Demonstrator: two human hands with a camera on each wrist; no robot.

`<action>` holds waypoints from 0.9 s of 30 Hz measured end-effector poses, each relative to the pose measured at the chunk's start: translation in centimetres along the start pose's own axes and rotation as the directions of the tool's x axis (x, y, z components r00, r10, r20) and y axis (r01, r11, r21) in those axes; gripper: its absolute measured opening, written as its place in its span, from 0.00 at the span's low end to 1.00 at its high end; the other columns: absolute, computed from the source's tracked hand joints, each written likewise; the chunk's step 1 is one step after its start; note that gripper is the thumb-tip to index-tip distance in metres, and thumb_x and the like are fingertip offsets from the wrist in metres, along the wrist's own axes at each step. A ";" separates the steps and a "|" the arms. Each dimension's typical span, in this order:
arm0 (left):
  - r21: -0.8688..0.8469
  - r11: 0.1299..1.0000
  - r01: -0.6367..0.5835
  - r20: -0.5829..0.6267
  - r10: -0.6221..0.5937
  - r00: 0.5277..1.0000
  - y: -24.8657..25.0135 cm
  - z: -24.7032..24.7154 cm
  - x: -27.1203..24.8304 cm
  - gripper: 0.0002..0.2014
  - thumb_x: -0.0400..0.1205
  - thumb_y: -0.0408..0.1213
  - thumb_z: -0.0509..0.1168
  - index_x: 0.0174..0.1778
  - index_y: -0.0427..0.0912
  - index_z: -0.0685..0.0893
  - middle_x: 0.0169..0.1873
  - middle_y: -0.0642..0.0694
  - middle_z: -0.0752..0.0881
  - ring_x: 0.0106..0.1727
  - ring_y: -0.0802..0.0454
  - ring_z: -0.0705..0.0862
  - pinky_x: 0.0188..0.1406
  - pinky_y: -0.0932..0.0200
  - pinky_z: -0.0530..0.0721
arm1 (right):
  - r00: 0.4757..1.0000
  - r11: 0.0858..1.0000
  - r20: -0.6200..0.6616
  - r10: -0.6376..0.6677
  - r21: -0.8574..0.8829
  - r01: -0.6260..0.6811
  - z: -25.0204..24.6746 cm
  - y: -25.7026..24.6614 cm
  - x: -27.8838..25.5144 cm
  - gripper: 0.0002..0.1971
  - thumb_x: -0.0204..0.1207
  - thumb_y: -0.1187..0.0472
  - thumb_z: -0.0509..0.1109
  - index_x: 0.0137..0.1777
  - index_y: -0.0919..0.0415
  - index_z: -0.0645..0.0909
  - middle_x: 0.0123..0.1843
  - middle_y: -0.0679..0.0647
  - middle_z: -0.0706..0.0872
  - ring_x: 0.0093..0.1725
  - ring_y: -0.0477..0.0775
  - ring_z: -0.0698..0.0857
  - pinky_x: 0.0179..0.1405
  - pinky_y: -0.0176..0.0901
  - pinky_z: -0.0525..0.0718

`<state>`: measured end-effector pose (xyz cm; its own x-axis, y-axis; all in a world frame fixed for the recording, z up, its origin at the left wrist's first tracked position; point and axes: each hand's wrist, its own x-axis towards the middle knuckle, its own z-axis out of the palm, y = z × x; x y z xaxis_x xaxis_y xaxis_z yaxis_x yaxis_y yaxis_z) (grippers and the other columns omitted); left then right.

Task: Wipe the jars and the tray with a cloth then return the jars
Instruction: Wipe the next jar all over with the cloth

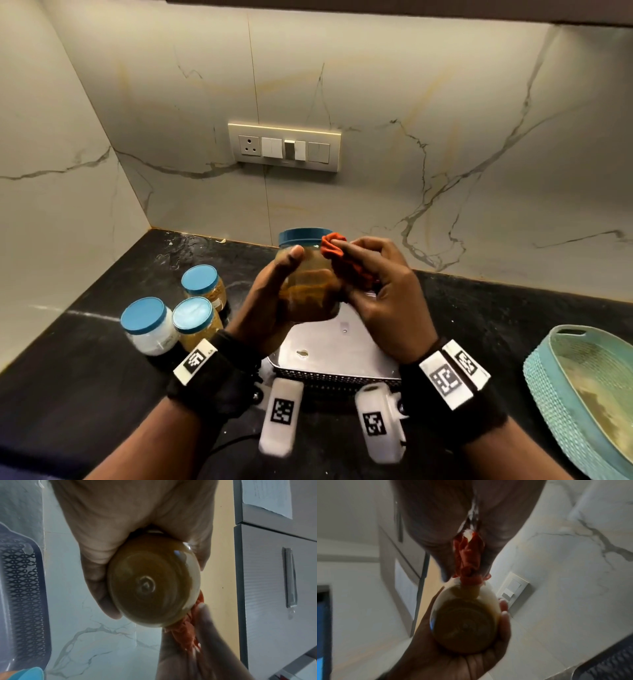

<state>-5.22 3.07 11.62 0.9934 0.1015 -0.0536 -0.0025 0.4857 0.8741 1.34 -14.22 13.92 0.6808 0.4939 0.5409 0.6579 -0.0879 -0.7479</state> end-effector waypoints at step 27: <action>0.024 0.995 -0.097 -0.026 0.098 0.995 1.2 1.0 0.3 0.40 0.65 0.60 0.83 0.72 0.52 0.83 0.69 0.35 0.85 0.67 0.33 0.87 0.54 0.35 0.90 | 0.975 0.957 -0.104 -0.198 -0.234 0.170 -0.3 -0.1 0.6 0.23 0.69 0.76 0.78 0.65 0.61 0.87 0.64 0.57 0.85 0.64 0.50 0.83 0.65 0.36 0.84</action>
<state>-4.83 2.82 13.09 0.9851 0.1706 0.0197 -0.0961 0.4528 0.8864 1.78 -14.21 14.38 0.5666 0.4086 0.7155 0.8207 -0.2023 -0.5343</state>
